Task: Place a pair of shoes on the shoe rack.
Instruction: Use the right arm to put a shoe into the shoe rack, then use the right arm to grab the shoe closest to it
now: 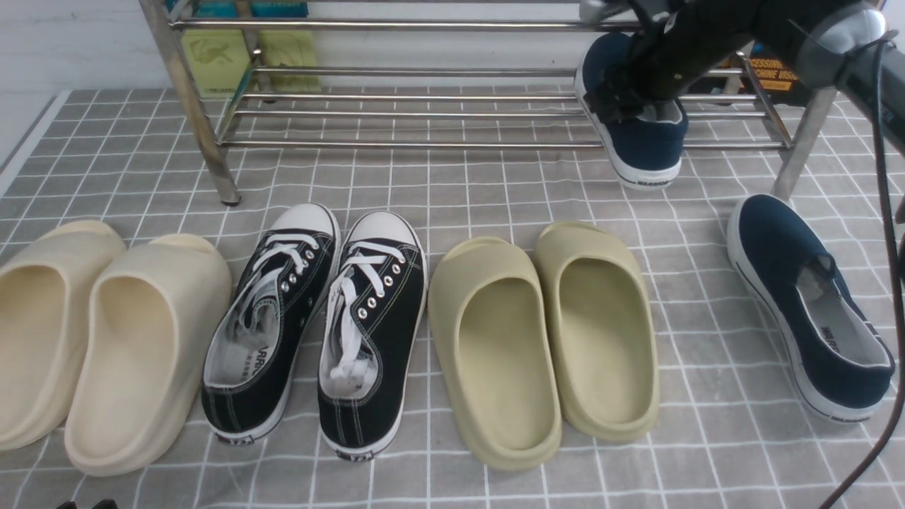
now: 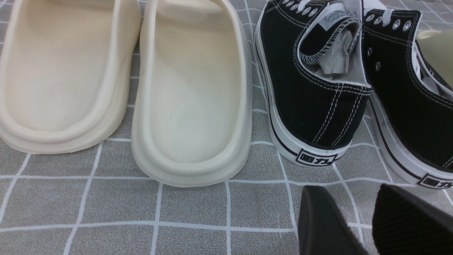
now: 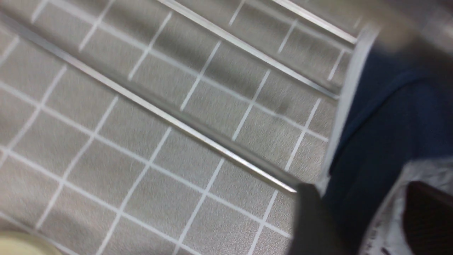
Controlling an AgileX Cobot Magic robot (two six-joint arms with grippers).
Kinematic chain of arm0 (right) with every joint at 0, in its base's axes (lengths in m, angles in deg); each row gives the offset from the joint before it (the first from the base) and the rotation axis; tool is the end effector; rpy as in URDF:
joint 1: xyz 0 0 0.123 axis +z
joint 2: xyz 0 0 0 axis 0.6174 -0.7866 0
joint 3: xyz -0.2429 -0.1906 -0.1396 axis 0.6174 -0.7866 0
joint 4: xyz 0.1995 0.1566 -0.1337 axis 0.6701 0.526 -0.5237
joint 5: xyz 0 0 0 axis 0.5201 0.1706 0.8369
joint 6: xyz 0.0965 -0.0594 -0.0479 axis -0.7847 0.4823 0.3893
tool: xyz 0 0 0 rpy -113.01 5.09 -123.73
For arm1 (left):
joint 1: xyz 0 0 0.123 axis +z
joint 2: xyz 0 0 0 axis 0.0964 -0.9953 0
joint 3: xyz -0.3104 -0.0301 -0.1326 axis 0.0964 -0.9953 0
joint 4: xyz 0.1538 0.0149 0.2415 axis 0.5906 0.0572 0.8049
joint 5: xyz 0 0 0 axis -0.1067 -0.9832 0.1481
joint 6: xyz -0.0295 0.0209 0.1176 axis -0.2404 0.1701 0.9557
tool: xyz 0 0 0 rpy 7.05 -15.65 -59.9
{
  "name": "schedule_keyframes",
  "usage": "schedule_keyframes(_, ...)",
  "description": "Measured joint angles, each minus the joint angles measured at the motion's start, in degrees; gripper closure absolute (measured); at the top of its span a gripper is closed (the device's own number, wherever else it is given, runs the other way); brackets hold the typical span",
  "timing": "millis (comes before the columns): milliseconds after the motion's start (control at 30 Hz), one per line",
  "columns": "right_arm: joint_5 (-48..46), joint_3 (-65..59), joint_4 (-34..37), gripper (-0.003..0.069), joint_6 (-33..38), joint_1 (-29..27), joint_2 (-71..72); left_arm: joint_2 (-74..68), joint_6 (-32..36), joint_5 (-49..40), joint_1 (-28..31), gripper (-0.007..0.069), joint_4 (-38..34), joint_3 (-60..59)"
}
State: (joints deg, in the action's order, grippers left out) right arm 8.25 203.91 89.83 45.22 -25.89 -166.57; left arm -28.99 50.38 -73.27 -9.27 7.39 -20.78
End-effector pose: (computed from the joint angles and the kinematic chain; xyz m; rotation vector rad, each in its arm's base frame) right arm 0.6152 0.1521 0.2889 -0.5013 2.3378 0.2069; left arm 0.0629 -0.0101 0.1564 -0.0713 1.9034 -0.2080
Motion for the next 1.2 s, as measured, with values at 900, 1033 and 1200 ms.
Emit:
schedule_keyframes(900, -0.1, -64.3, -18.5, 0.0141, -26.6, -4.2, 36.3, 0.0, 0.0, 0.0, 0.0, 0.0386, 0.0, 0.0)
schedule_keyframes(1033, 7.8, -70.2, -18.5, 0.0200, -28.6, -4.2, 34.5, 0.0, 0.0, 0.0, 0.0, 0.0386, 0.0, 0.0)
schedule_keyframes(1200, 11.6, -71.3, -20.0, 0.0509, -29.2, -4.2, 31.5, 0.0, 0.0, 0.0, 0.0, 0.0386, 0.0, 0.0)
